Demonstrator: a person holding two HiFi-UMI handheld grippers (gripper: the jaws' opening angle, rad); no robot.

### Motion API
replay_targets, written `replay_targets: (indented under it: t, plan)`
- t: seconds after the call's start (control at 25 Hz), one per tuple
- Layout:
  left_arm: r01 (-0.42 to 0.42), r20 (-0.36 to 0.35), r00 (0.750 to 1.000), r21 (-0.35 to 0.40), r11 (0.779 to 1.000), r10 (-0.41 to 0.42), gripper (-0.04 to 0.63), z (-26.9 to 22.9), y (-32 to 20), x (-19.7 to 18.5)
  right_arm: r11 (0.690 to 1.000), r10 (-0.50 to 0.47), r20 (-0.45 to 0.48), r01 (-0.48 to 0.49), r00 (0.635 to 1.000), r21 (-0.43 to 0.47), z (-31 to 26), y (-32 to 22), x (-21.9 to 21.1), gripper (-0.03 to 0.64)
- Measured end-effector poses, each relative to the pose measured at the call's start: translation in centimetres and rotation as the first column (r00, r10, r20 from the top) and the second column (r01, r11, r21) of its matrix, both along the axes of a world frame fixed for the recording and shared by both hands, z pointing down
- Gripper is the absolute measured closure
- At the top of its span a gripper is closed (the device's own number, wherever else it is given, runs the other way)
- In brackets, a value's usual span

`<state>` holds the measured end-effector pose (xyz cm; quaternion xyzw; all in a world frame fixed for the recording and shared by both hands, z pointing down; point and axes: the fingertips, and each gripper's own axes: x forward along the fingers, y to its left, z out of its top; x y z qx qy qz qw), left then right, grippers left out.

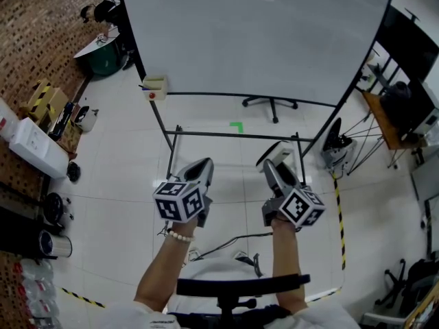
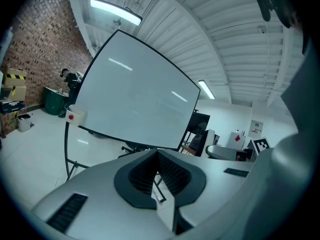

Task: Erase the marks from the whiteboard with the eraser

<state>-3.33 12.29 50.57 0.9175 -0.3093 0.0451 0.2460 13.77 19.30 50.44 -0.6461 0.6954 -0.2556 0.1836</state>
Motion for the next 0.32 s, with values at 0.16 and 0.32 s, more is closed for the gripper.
replay_targets:
  t: [0.16,0.32]
  plan:
    - [0.004,-0.008,1.000,-0.001,1.000,-0.004,0.606,-0.2,-0.1,-1.0,1.000,-0.001,-0.006,0.001,1.000,-0.004,0.0,-0.1,-0.8,0.370]
    - [0.008,-0.022,1.000,-0.012,1.000,-0.008,0.606,0.0,0.2,-1.8,1.000,-0.007,0.014,0.007,1.000,0.000,0.3,0.1,-1.7,0.370]
